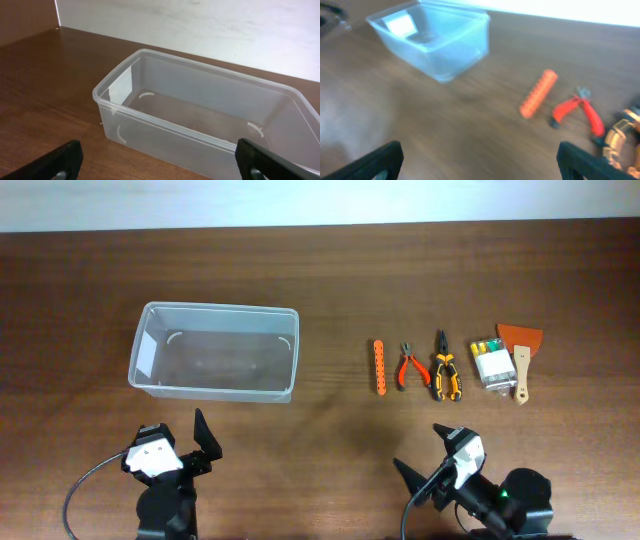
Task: Pack container
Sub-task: 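Reach the right gripper to the clear container's right rim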
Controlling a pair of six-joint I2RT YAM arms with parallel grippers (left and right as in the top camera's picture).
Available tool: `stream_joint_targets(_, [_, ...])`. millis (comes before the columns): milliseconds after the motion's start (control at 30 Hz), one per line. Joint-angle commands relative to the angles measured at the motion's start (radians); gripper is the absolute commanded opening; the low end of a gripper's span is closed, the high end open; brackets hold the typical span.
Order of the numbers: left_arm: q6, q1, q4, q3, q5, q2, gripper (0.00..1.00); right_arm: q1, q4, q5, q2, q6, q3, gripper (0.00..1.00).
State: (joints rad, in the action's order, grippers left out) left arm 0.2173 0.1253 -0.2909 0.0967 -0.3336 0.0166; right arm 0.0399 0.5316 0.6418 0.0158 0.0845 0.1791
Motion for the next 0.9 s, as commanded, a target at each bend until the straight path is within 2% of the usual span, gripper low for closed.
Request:
stream_joint_targets(0, [-0.009, 0.005, -0.001, -0.004, -0.003, -0.005, 0.99, -0.008, -0.052, 0.108, -0.008, -0.216, 0.020, 0.98])
stream_joint_targets(133, [-0.009, 0.005, -0.001, -0.004, -0.003, -0.005, 0.99, -0.008, -0.098, 0.052, 0.057, -0.266, 0.132, 0.98])
stream_joint_targets(267, [-0.009, 0.005, -0.001, -0.004, -0.003, -0.005, 0.99, -0.008, -0.077, -0.010, 0.244, -0.255, 0.348, 0.98])
stream_joint_targets(367, [-0.009, 0.005, -0.001, -0.004, -0.003, -0.005, 0.99, -0.007, 0.027, -0.011, 0.465, -0.211, 0.603, 0.98])
stream_joint_targets(500, [-0.009, 0.005, -0.001, -0.004, -0.003, -0.005, 0.99, 0.008, 0.290, -0.006, 0.793, -0.114, 1.030, 0.99])
stream_joint_targets(633, [-0.009, 0.005, -0.001, -0.004, -0.003, -0.005, 0.99, 0.022, 0.424, 0.091, 1.057, -0.196, 1.327, 0.98])
stream_joint_targets(733, [-0.009, 0.005, -0.001, -0.004, -0.003, -0.005, 0.99, 0.042, 0.402, 0.102, 1.199, -0.240, 1.429, 0.98])
stream_joint_targets(867, [-0.009, 0.005, -0.001, -0.004, -0.003, -0.005, 0.99, 0.212, 0.430, -0.192, 1.382, -0.309, 1.541, 0.99])
